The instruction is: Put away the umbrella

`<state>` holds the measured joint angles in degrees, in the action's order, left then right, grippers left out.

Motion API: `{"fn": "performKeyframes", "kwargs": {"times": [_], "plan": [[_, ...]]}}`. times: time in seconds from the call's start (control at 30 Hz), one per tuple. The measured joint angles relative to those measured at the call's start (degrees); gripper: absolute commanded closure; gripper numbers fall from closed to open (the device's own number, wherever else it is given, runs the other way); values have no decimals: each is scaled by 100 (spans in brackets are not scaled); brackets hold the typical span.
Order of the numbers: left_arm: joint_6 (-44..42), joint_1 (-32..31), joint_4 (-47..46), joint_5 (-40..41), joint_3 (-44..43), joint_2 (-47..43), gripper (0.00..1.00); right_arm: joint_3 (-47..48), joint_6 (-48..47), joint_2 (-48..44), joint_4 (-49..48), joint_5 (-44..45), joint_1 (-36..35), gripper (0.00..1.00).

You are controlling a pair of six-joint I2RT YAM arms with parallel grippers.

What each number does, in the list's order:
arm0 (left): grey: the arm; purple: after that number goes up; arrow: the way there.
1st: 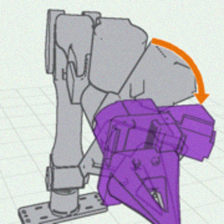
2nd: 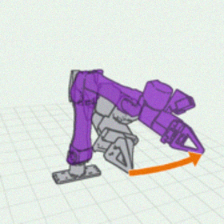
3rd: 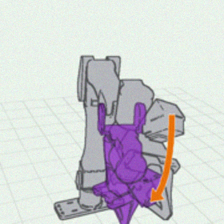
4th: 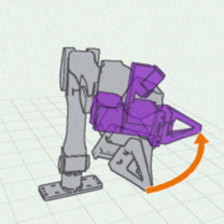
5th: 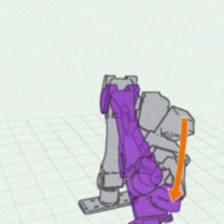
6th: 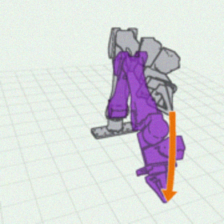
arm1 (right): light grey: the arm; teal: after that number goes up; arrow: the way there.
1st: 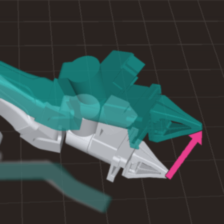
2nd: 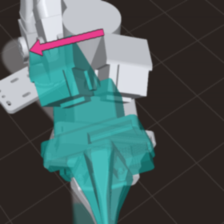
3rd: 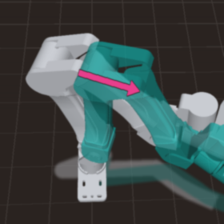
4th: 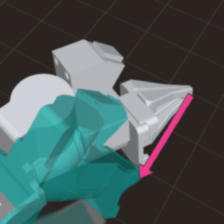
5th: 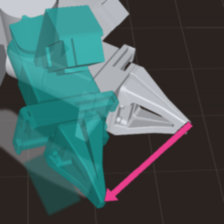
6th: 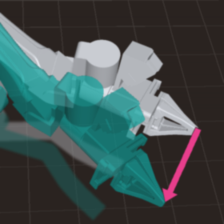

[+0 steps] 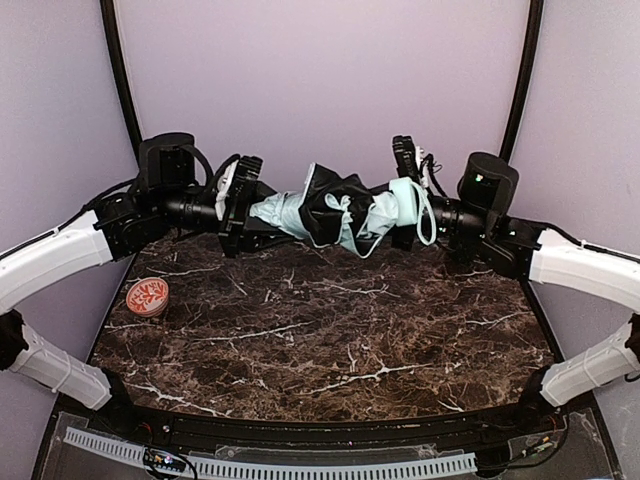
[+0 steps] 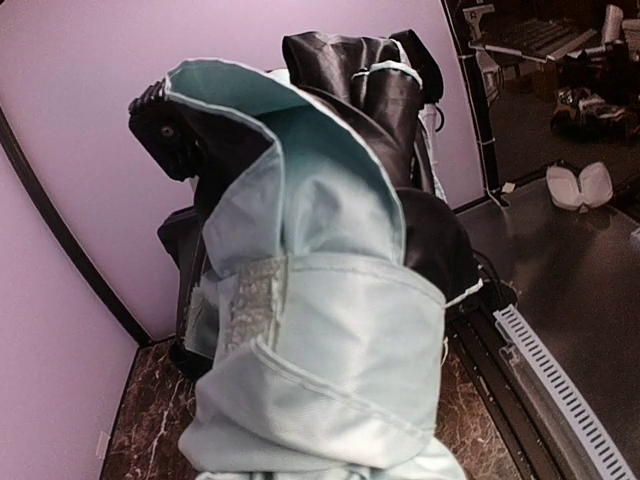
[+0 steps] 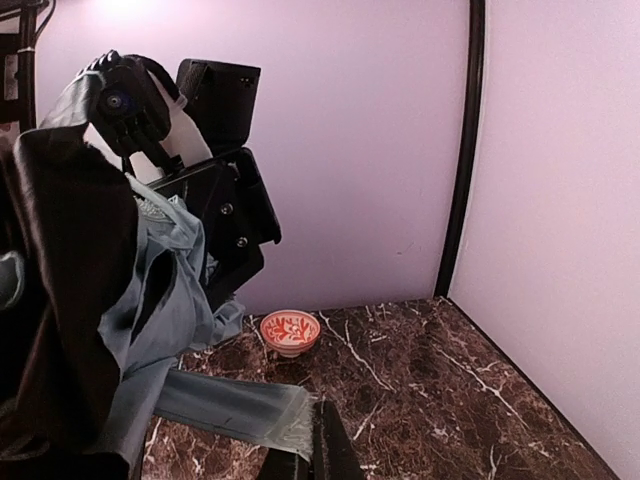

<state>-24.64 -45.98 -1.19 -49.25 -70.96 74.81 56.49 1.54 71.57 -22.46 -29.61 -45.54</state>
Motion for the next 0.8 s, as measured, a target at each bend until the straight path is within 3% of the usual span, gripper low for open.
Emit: {"fn": "performKeyframes", "kwargs": {"times": [0.13,0.37,0.63,0.8], "plan": [[-1303,-55,992,398,-7,-181,100,474,-586,197,874,-310,-57,100],[-2839,-426,2116,1261,203,-136,100,455,-1733,236,1878,157,-553,100],[-3576,-627,1956,1598,1220,-74,100,-227,-2446,278,2044,1281,-1419,100],[-3818,-726,1589,1751,1473,229,100,-540,-2518,291,2046,1884,-1558,100]]}}
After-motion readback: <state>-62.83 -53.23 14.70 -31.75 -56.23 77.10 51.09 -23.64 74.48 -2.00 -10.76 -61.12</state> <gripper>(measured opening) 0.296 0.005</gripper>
